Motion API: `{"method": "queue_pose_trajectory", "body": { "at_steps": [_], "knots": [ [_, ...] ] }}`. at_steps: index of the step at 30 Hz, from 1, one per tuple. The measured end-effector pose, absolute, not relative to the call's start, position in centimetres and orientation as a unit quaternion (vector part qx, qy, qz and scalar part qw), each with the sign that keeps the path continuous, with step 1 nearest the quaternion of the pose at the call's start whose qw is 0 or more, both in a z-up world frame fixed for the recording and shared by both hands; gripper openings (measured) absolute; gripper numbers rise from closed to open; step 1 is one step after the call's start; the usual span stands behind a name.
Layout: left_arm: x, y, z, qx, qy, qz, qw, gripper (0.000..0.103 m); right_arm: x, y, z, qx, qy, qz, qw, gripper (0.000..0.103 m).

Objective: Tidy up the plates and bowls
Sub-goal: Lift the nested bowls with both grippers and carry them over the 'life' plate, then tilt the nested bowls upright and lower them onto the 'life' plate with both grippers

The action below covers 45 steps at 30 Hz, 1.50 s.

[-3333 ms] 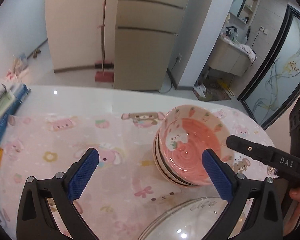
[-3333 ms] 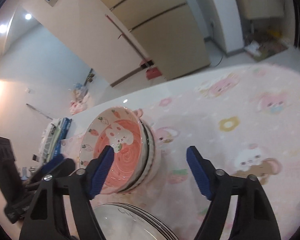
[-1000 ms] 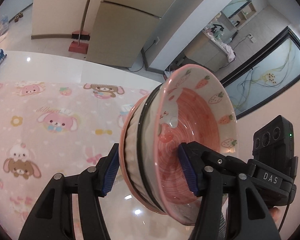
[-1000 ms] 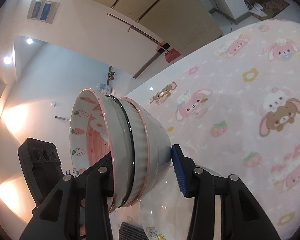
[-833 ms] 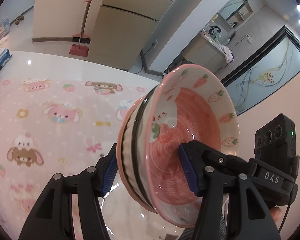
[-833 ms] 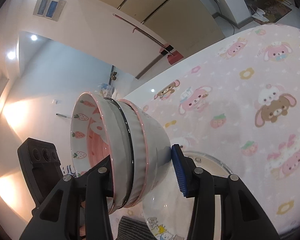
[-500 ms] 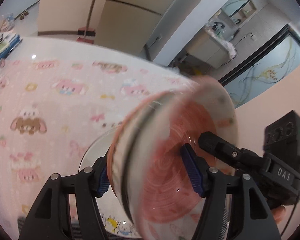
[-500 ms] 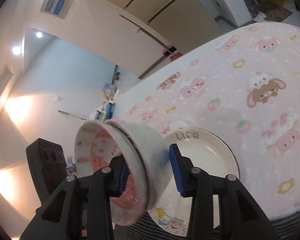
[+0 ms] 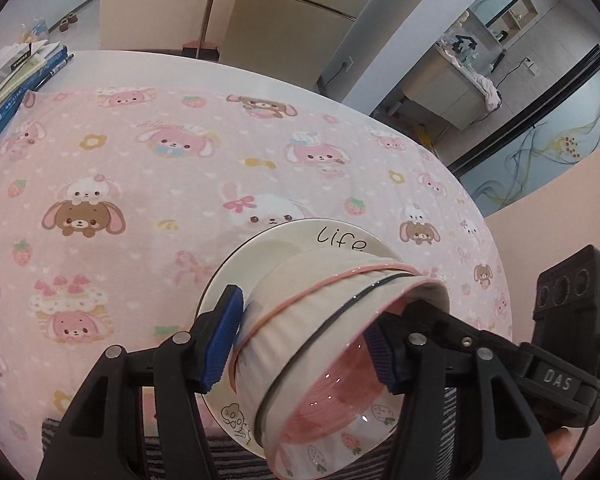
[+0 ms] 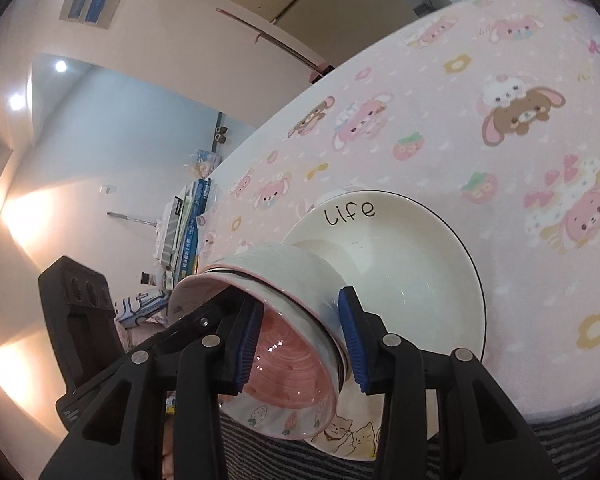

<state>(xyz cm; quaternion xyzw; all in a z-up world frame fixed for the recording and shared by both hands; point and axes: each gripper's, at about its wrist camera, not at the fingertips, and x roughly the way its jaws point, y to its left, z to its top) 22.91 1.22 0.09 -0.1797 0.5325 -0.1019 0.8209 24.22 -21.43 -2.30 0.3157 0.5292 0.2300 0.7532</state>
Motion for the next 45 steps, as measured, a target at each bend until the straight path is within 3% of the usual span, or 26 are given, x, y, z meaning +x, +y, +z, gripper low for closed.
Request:
{"method": "queue_pose_trajectory", "body": {
  "at_steps": [25, 45],
  "knots": [
    [22.3, -1.9, 1.9, -0.146, 0.519, -0.147, 0.829, 0.056, 22.0, -24.0, -3.3, 0.281, 0.52, 0.211, 0.779, 0.04],
    [22.5, 0.7, -0.3, -0.154, 0.531, -0.153, 0.819, 0.047, 24.6, -22.8, -6.0, 0.313, 0.551, 0.229, 0.739, 0.037]
  ]
}}
